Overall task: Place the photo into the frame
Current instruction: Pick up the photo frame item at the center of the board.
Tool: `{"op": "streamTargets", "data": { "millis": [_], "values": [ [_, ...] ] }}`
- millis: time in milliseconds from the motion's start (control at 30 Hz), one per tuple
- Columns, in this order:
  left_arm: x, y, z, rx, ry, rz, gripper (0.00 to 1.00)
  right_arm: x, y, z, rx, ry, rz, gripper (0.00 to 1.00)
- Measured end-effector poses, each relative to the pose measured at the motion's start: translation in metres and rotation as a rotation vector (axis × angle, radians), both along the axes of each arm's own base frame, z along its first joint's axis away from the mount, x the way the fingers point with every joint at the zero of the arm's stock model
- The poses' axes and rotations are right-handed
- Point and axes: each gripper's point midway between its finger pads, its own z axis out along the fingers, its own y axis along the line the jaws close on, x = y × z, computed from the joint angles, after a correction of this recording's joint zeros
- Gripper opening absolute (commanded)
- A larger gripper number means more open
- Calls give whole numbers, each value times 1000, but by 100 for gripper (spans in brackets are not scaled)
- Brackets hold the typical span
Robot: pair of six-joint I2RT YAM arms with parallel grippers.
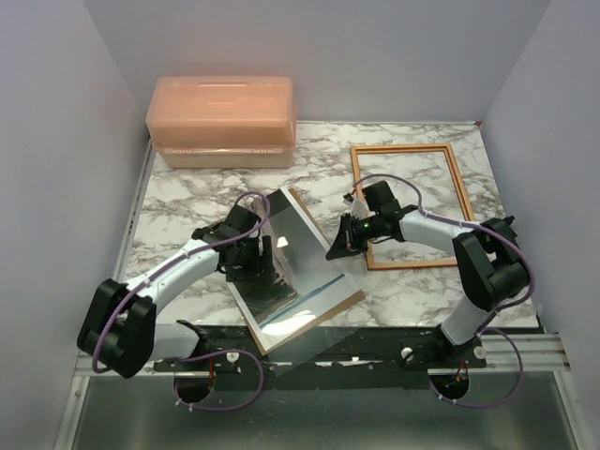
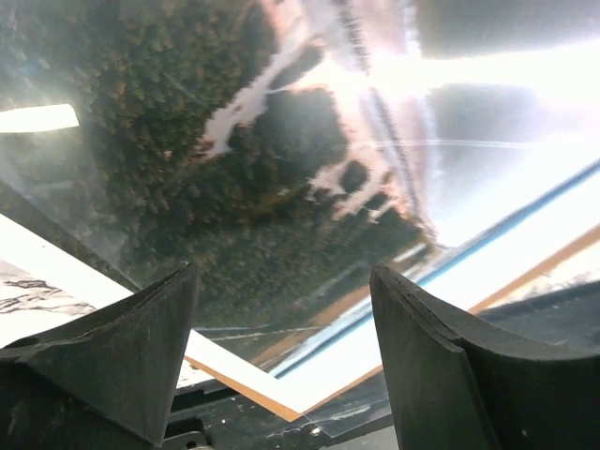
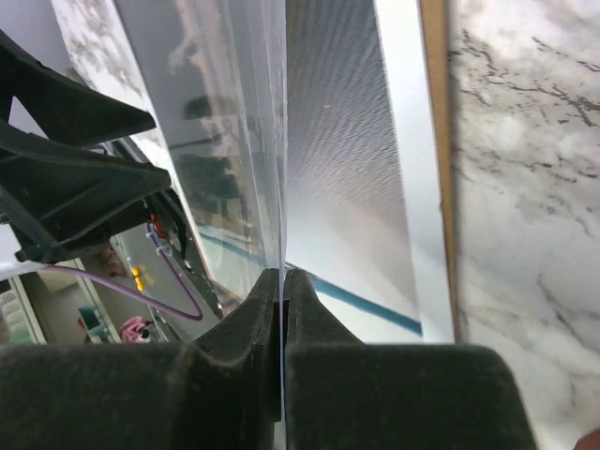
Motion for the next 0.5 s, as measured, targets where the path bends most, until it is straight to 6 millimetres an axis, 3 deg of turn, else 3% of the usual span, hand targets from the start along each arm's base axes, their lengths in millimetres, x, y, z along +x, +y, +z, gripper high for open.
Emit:
{"op": "streamTargets", "data": {
  "millis": [167,267,367,500],
  "values": [
    [13,-13,46,-89,-173,-30,75,10,-6,38,-25,-105,-41,0],
    [27,-23,88,-156,-297,-38,75,23,-12,73,-49,-207,-86,0],
    [35,-29,115,-197,-368,-42,75,35,-21,112,-75,-320,-157,0],
    [41,-40,131,-220,-394,-58,75,46,-44,168,-118,-478,-281,0]
  ]
}}
